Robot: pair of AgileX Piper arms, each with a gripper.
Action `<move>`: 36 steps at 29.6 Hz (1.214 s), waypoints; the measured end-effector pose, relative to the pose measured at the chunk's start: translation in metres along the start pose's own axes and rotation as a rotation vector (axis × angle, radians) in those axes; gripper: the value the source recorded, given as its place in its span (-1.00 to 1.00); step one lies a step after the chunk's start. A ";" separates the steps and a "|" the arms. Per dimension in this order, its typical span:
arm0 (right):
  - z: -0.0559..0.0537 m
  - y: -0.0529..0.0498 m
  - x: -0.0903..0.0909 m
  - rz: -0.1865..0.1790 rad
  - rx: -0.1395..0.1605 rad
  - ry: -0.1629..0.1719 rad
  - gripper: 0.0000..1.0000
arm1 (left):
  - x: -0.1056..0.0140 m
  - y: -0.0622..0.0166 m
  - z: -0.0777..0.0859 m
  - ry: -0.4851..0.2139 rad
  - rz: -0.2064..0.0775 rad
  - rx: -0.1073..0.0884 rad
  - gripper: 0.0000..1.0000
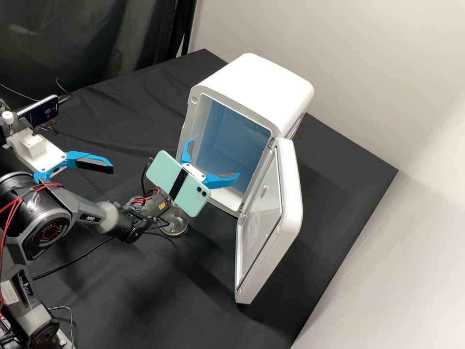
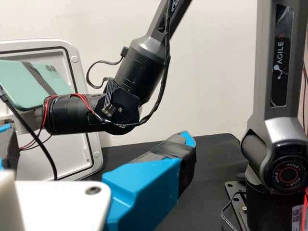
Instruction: Place the flask in the incubator
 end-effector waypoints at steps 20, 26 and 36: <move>0.000 0.000 0.000 0.000 0.000 0.000 1.00 | -0.006 0.0075 0.003 -0.080 -0.049 -0.002 1.00; 0.000 0.000 0.000 0.000 0.000 0.000 1.00 | -0.014 0.0192 0.018 -0.121 -0.011 -0.017 1.00; 0.000 0.000 0.000 0.000 0.000 0.000 1.00 | -0.030 0.0059 0.042 -0.179 -0.054 0.018 1.00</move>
